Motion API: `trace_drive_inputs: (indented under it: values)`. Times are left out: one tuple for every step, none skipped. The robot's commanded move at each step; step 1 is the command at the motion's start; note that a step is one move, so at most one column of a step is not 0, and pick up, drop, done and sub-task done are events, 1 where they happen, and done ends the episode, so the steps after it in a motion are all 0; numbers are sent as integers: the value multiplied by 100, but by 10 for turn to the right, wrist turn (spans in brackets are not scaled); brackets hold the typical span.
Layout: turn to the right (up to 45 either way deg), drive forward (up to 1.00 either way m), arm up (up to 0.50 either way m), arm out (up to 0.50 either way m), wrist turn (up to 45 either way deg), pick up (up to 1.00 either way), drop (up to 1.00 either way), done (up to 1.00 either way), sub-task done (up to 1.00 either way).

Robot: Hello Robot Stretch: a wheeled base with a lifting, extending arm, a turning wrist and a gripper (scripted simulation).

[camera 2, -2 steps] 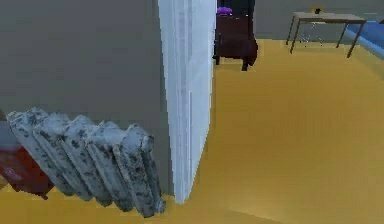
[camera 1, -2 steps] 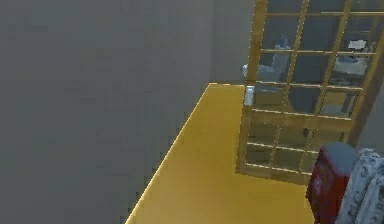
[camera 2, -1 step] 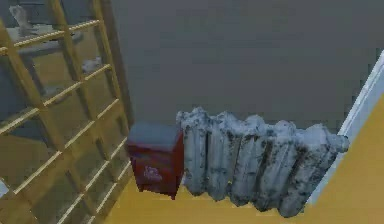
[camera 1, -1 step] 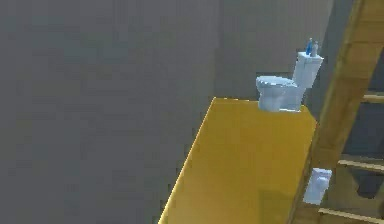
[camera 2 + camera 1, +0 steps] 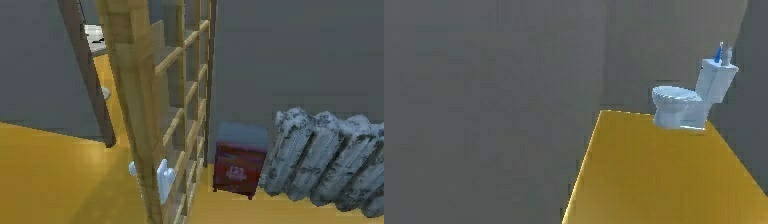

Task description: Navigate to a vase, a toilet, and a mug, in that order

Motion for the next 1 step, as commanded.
trace_drive_inputs:
  values:
    - [120,0,0,0,0,0,0,0,0]
